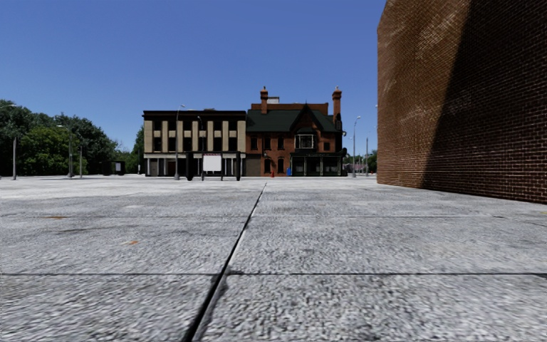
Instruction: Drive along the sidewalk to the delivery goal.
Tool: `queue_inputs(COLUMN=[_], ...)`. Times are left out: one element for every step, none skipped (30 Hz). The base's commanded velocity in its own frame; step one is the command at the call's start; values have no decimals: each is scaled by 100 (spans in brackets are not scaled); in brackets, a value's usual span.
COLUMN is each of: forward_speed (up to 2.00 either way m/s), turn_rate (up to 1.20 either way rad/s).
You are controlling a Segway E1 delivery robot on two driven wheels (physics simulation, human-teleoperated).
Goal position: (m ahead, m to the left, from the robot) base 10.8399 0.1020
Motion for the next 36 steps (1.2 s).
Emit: queue_inputs(forward_speed=[200, 200, 200, 200, 200, 200, 200, 200, 200, 200, 200, 200, 200, 200, 200, 200, 200, 200, 200, 200, 200, 200, 200, 200, 200, 200, 200, 200, 200, 200, 200, 200, 200, 200, 200, 200], turn_rate=[0, 0, 0, 0, 0, 0, 0, 0, 0, 0, 0, 0, 0, 0, 0, 0, 0, 0, 0, 0, 0, 0, 0, 0, 0, 0, 0, 0, 0, 0, 0, 0, 0, 0, 0, 0])
